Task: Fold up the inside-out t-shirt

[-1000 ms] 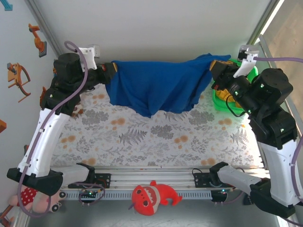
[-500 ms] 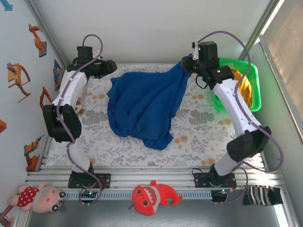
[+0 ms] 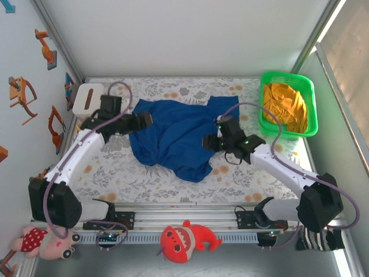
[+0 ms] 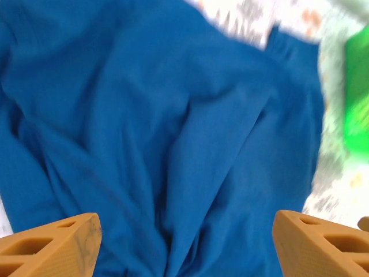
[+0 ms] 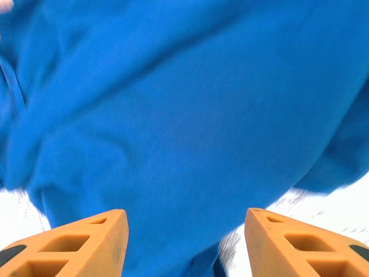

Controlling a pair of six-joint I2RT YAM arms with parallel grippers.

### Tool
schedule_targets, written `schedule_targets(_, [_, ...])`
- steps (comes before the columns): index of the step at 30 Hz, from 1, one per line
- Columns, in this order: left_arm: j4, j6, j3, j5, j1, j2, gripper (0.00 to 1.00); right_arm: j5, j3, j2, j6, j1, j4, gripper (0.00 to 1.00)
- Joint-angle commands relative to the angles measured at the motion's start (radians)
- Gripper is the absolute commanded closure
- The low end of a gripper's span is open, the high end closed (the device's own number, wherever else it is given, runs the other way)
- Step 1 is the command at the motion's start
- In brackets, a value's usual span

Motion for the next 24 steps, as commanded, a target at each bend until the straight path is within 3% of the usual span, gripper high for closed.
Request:
schedule_targets(1, [-0.037,-0.058,-0.122,-0.139,-0.072,-0.039,0.23,0.138,-0.058,0.015,0.120,0.103,0.030,0.45])
schedule_targets(7, [0.012,-0.089,-0.210,-0.191,-0.122,-0.020,0.22,0.252,-0.122,0.106,0.230,0.227,0.039,0.42])
schedule_targets(14, [0.077,-0.079,-0.229,-0.201,-0.169,0.053,0.21,0.290,-0.157,0.183,0.294,0.256,0.088,0.45])
schedule_targets(17, [0.105,-0.089,-0.239,-0.209,-0.183,0.095,0.21,0.296,-0.164,0.193,0.302,0.255,0.107,0.61])
schedule_targets(20, [0.132,-0.108,-0.249,-0.210,-0.189,0.140,0.23,0.300,-0.164,0.178,0.305,0.254,0.112,0.95])
schedule_targets(21, [0.144,-0.113,-0.252,-0.216,-0.189,0.153,0.27,0.302,-0.159,0.166,0.299,0.251,0.109,1.00])
schedule_targets(23, [0.150,-0.115,-0.249,-0.237,-0.188,0.170,0.42,0.311,-0.147,0.121,0.278,0.237,0.093,1.00])
schedule_targets(24, [0.148,-0.114,-0.241,-0.253,-0.186,0.176,0.58,0.317,-0.137,0.090,0.265,0.224,0.078,1.00])
